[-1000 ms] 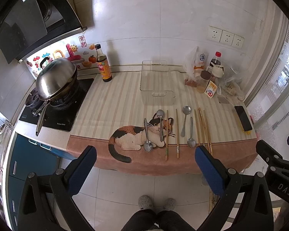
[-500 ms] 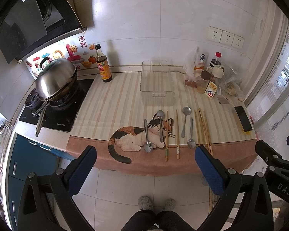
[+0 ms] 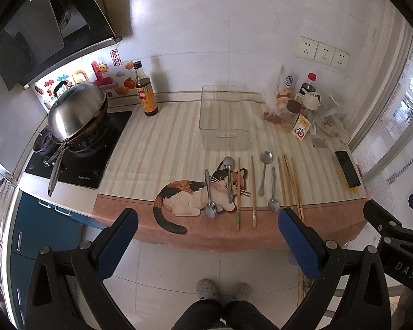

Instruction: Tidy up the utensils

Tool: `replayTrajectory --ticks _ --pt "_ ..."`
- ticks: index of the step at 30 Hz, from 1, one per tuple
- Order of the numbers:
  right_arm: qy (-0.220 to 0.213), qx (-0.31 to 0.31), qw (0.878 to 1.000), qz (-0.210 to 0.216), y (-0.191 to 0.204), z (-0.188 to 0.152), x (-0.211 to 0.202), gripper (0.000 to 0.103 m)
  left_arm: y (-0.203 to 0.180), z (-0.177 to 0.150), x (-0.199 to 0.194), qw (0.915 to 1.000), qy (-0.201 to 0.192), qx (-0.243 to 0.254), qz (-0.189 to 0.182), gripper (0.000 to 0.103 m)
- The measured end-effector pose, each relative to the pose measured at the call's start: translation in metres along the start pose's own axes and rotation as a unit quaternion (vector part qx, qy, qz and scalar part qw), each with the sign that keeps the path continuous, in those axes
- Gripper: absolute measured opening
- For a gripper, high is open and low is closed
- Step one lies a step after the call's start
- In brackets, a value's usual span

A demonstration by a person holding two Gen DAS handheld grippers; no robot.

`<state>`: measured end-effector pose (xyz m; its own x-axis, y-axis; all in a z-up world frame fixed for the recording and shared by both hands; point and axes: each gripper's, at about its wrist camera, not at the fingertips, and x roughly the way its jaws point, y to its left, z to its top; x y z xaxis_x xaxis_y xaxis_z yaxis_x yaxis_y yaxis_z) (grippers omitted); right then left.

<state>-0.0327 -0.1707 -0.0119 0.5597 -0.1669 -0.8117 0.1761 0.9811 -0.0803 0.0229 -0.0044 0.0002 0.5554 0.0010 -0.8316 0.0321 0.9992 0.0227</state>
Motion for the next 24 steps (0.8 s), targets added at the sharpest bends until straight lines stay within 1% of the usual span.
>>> replayTrajectory --ticks 1,3,5,8,11,14,15,16,17,19,20,21,22,23,24 --pt "0.001 0.002 1.000 -0.002 0.001 0.000 0.001 0.103 0.002 0.000 0.003 1.0000 -0.004 -0.001 -0.003 0.103" --pt "-0.002 0.013 1.000 0.000 0.000 0.002 0.002 0.103 0.006 0.001 0.006 0.9997 -0.024 -0.003 -0.004 0.103" --pt "-0.013 0.030 0.999 0.006 -0.003 0.003 0.005 0.103 0.011 0.002 0.009 0.9985 -0.055 -0.002 0.005 0.103" --pt "-0.024 0.054 0.998 -0.006 -0.008 0.005 0.017 0.103 0.024 0.008 0.021 0.9967 -0.079 -0.002 0.018 0.103" --pt "-0.024 0.080 0.996 -0.020 -0.014 0.008 0.038 0.103 0.036 0.017 0.041 0.9964 -0.082 -0.007 0.024 0.103" --pt "-0.013 0.098 0.995 -0.018 -0.023 0.012 0.065 0.102 0.044 0.027 0.070 0.9974 -0.062 -0.016 0.032 0.103" --pt "-0.002 0.102 0.995 -0.018 -0.028 0.014 0.080 0.098 0.045 0.029 0.083 0.9982 -0.048 -0.020 0.030 0.103" --pt "0.006 0.102 0.995 -0.014 -0.031 0.015 0.091 0.089 0.044 0.031 0.097 0.9989 -0.033 -0.023 0.025 0.103" --pt "0.018 0.102 0.995 -0.008 -0.035 0.017 0.107 0.084 0.042 0.032 0.108 0.9993 -0.020 -0.026 0.020 0.103" --pt "0.047 0.106 0.993 0.006 -0.044 0.019 0.139 0.065 0.036 0.033 0.142 0.9993 0.027 -0.027 -0.001 0.102" --pt "0.059 0.108 0.992 0.014 -0.048 0.018 0.154 0.061 0.031 0.033 0.158 0.9983 0.049 -0.029 -0.010 0.094" --pt "0.073 0.112 0.991 0.025 -0.054 0.018 0.171 0.053 0.025 0.031 0.175 0.9965 0.076 -0.030 -0.017 0.089" --pt "0.089 0.114 0.989 0.035 -0.059 0.018 0.190 0.046 0.017 0.030 0.188 0.9946 0.097 -0.028 -0.026 0.082" --pt "0.105 0.115 0.987 0.044 -0.063 0.020 0.210 0.043 0.007 0.027 0.203 0.9920 0.119 -0.026 -0.033 0.071" --pt "0.121 0.116 0.984 0.053 -0.067 0.021 0.229 0.036 -0.004 0.024 0.217 0.9898 0.136 -0.023 -0.036 0.066"
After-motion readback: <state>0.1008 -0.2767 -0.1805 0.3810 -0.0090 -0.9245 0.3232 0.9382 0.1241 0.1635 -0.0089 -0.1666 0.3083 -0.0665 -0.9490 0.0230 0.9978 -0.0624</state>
